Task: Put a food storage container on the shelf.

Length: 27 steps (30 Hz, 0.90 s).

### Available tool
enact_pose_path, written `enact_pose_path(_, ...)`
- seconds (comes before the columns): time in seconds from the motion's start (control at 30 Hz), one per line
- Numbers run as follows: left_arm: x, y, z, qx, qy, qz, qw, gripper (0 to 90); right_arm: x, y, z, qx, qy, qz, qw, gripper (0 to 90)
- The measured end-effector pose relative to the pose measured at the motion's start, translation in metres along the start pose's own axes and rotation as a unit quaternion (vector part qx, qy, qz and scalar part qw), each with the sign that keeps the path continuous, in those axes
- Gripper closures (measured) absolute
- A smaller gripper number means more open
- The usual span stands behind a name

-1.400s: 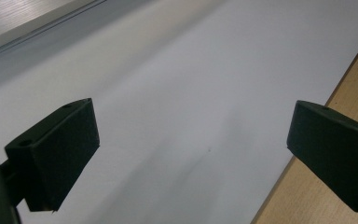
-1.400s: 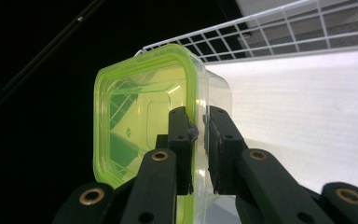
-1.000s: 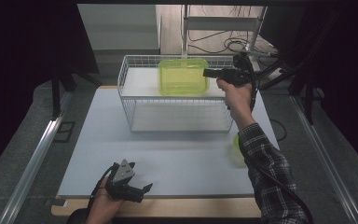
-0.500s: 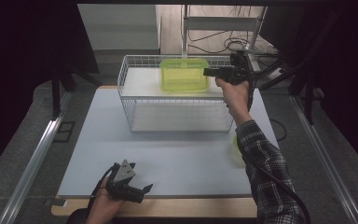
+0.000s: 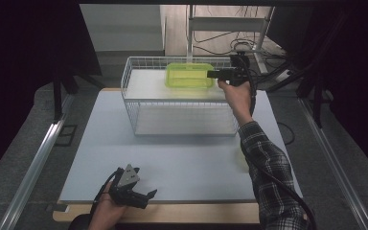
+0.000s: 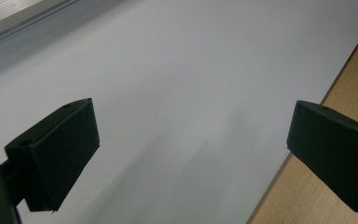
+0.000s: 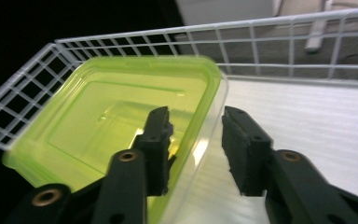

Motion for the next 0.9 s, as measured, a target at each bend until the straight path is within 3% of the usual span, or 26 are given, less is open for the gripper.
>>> enact_pose_path(0.17,0.0,0.0,0.0,0.0,0.0,-0.001,1.0,2.1,0.001,-0.003,0.001,-0.007,0.001,-0.023,0.9997,55.4)
enact_pose_path(0.5,0.003,0.0,-0.002,-0.005,0.014,-0.011,0.9998,2.1,0.005,-0.013,-0.015,0.011,0.012,-0.053,0.9984,37.2)
enact_pose_path(0.9,0.008,-0.004,-0.005,-0.005,0.042,-0.031,0.9986,1.8,-0.009,-0.022,-0.038,0.041,0.013,-0.093,0.9947,22.5)
Point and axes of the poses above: each handheld gripper's, and its own axes: z roughly forward along the jaws, x roughly out of its top, y roughly to its right, the point moved 8 cm from there along z, roughly forward along the jaws, and after that the axes turned 10 degrees about y, right-handed, at the moved point
